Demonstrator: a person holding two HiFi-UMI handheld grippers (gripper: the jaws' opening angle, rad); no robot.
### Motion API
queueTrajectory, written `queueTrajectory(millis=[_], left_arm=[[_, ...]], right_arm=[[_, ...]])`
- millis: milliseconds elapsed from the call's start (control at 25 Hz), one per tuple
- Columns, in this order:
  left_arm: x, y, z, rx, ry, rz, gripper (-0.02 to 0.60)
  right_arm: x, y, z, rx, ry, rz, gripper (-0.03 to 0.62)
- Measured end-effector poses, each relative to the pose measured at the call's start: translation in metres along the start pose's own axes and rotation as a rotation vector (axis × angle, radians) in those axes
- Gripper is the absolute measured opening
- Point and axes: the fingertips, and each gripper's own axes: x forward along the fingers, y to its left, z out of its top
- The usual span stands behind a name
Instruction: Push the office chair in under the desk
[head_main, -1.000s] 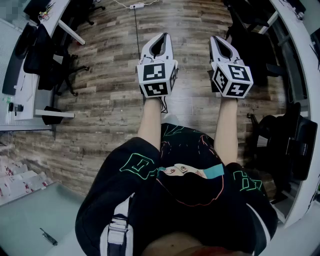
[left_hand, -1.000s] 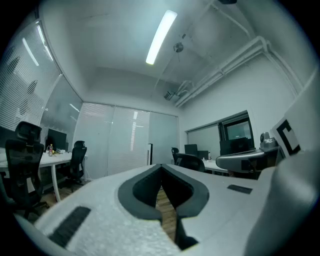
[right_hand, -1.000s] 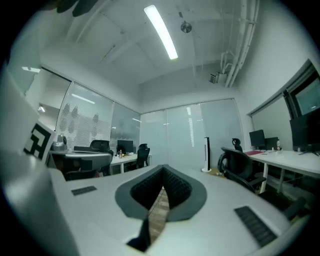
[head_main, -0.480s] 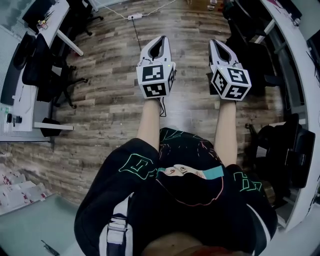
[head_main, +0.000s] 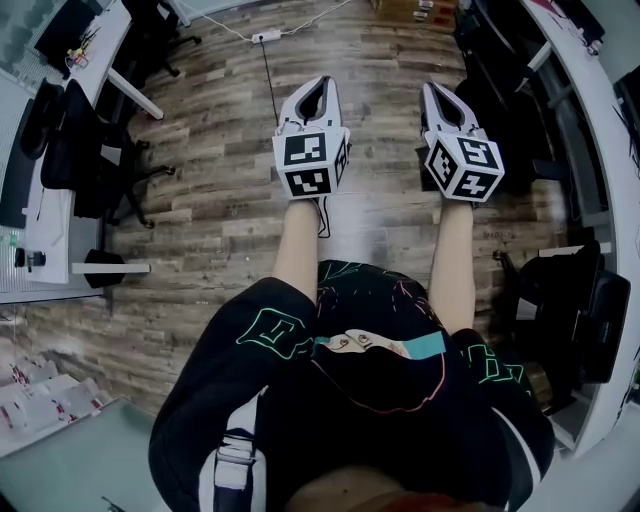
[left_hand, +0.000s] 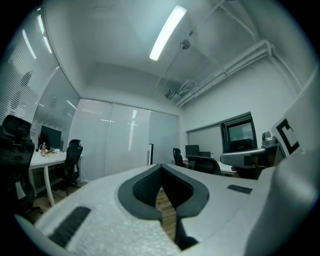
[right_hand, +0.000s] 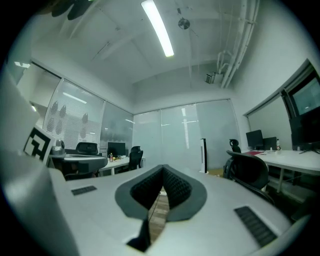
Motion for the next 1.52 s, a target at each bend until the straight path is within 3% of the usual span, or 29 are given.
queueTrajectory(millis=[680,1040,1240,1520], left_arm=[[0.036,0.083,-0.029,-0.076,0.022,0.086,0.008],[0.109,0.124,-0.035,-0.066,0.023,0.146,0.008],[0.166,0.131,-0.033,-0.027,0.048,0.135,0.008],[0.250,0.148,-0.022,-0.002,0.047,0.131,0.008]], right_arm=[[0.086,0.026,-0.019,-0.025,0.050,0.077,0.005],[0.176,0.001,-0.024,-0.010,0.050,0.132,0.005],[0.233,-0.024,-0.018,0.016,0.047,0.151,0.005],[0.307,-0.096,-0.007,0.062,0.021,0.095,0.005]])
